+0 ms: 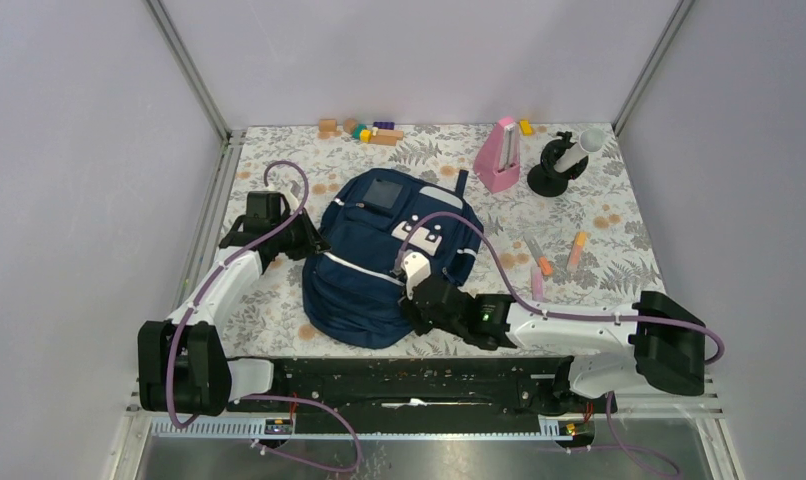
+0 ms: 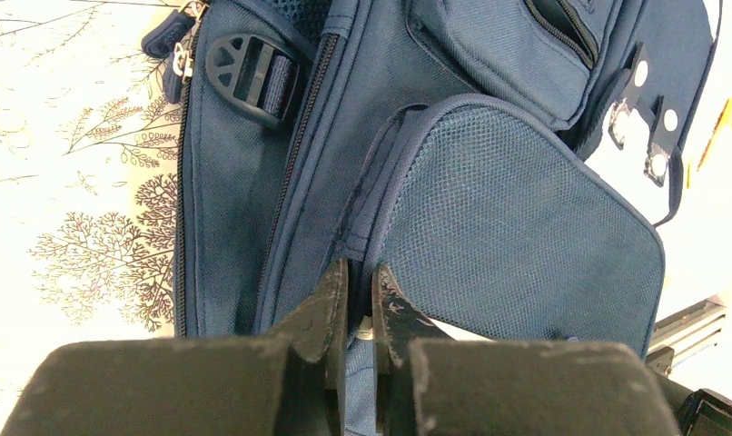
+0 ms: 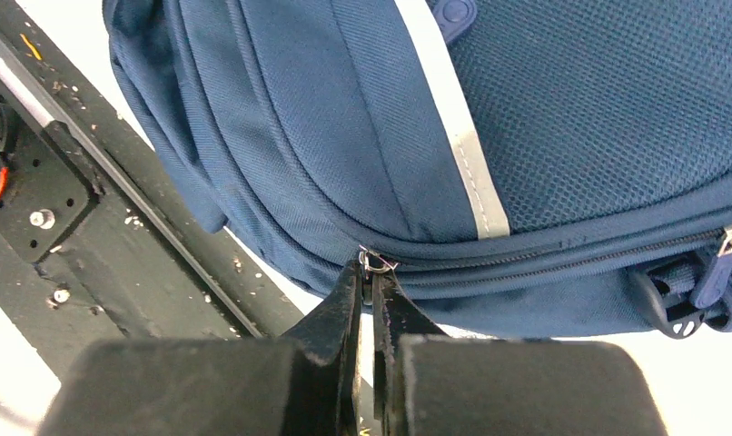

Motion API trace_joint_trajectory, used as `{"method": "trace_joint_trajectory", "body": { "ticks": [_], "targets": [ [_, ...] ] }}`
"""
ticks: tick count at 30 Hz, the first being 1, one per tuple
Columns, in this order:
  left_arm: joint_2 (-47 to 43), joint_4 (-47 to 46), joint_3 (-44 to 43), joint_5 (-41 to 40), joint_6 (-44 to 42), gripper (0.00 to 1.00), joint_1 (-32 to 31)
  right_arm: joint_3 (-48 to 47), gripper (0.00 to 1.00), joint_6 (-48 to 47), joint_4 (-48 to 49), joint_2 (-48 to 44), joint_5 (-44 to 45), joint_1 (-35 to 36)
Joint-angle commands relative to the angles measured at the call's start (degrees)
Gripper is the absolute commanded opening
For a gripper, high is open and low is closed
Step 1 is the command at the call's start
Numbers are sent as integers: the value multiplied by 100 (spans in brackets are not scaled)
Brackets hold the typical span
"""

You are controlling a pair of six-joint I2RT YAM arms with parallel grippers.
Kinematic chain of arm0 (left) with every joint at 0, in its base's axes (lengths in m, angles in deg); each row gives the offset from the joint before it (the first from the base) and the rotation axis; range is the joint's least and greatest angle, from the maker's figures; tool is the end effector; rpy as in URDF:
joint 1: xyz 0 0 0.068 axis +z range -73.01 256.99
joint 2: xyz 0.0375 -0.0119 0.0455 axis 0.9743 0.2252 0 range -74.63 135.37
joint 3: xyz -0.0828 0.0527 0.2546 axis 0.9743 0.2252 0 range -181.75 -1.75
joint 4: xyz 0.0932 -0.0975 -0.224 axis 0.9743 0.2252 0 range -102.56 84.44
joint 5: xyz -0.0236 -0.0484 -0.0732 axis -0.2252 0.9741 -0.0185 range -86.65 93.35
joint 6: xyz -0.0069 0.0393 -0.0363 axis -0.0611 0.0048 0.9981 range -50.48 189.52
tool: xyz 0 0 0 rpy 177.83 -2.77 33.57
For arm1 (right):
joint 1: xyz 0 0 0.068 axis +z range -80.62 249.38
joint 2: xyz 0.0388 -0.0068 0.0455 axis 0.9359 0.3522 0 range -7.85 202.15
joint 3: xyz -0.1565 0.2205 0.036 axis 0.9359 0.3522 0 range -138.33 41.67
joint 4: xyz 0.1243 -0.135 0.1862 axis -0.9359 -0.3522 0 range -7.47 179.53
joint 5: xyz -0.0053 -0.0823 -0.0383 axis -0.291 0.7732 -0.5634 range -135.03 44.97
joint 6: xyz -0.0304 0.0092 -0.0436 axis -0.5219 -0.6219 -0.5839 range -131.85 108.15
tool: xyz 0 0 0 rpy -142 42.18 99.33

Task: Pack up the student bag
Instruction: Unzip the student bag at the center of the board.

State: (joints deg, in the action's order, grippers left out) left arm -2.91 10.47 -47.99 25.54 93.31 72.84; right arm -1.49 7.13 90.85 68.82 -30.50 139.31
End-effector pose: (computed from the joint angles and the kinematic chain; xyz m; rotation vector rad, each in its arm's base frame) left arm 0.2534 -0.0318 0.2328 -0.2379 2.4387 -0.6882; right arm 0.1074 0.2677 0.2273 -0.7981 2.0310 0.6439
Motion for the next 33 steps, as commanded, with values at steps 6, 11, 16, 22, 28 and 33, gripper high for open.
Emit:
{"method": "trace_joint_trajectory", "body": {
  "ticks": [6,11,16,22,28,33],
  "targets": [
    [-216,-35,35,200,222,0,-78,-848,0,547,765,463,22,299],
    [-228,-35,36,181,222,0,-78,-1182,0,570,764,780,24,324],
    [-233,-57,40,196,243,0,-77,-1422,0,605,755,1044,72,362],
    [-270,-66,56,214,248,0,-78,-1608,0,608,795,1389,351,371],
    [-551,-37,168,50,248,0,-78,-1743,0,333,344,1570,778,247],
    [-927,-8,449,-36,300,0,-78,-1366,0,349,237,1359,652,-187]
  ]
}}
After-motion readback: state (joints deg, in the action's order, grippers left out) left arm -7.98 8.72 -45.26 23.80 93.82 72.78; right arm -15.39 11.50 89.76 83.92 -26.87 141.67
